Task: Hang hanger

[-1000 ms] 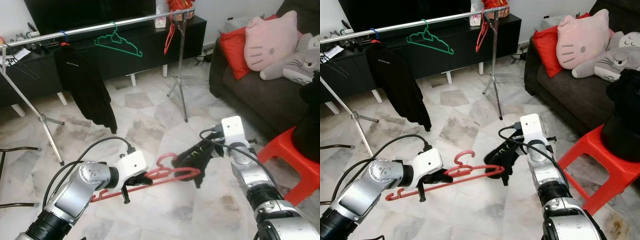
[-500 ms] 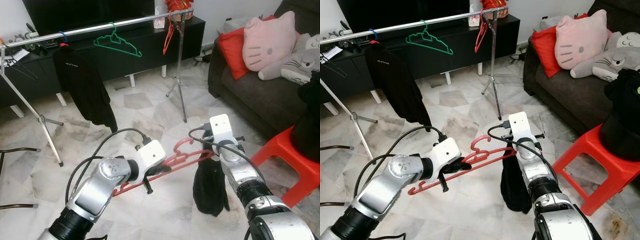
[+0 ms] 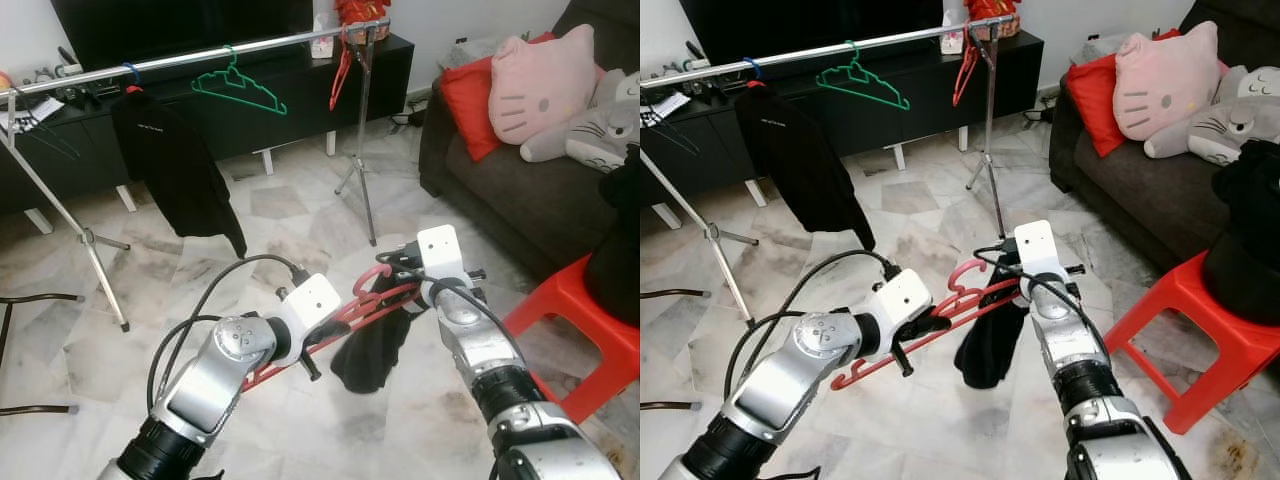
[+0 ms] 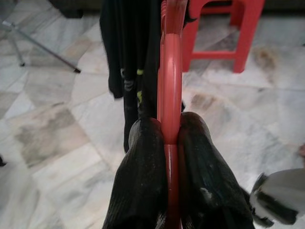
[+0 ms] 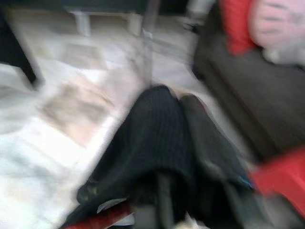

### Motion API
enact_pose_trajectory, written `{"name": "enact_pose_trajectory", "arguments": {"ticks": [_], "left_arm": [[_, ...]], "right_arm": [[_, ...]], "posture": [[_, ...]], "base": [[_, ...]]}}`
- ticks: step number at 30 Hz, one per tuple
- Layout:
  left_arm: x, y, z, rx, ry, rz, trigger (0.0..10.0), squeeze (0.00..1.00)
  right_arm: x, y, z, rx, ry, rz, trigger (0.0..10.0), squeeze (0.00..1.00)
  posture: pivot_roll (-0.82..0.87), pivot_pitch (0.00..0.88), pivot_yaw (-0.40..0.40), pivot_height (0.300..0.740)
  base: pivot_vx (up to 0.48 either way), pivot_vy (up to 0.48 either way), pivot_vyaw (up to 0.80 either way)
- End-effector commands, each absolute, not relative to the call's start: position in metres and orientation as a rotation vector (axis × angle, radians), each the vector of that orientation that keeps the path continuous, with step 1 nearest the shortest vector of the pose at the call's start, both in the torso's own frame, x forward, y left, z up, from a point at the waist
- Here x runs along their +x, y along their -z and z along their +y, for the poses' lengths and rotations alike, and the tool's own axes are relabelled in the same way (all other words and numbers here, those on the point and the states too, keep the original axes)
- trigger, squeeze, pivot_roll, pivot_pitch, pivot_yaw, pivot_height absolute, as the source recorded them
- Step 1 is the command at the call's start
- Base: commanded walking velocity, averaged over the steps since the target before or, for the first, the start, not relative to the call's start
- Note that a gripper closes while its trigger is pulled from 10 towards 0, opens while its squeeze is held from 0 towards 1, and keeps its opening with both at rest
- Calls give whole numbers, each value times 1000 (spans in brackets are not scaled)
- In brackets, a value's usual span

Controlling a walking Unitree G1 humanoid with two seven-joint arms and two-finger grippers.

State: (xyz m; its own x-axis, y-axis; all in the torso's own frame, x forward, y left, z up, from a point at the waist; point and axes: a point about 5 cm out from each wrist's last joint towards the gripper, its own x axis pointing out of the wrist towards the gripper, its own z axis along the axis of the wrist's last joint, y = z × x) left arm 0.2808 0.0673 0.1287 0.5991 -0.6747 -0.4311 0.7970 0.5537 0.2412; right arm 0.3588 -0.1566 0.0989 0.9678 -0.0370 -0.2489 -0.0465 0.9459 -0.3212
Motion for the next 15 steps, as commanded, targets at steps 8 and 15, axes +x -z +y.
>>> {"name": "enact_pose_trajectory", "arguments": {"ticks": [8, 15], "left_arm": [[291, -131, 76, 513, 801, 316, 10000, 0], [296, -134, 78, 504, 747, 307, 10000, 0]], "right_arm": [[359, -109, -153, -332, -5, 237, 10000, 0], [358, -109, -153, -339, 4, 252, 10000, 0]], "posture": [[-77, 20, 19, 740], [-73, 22, 20, 740]], "base": [[0, 0, 0], [0, 0, 0]]}}
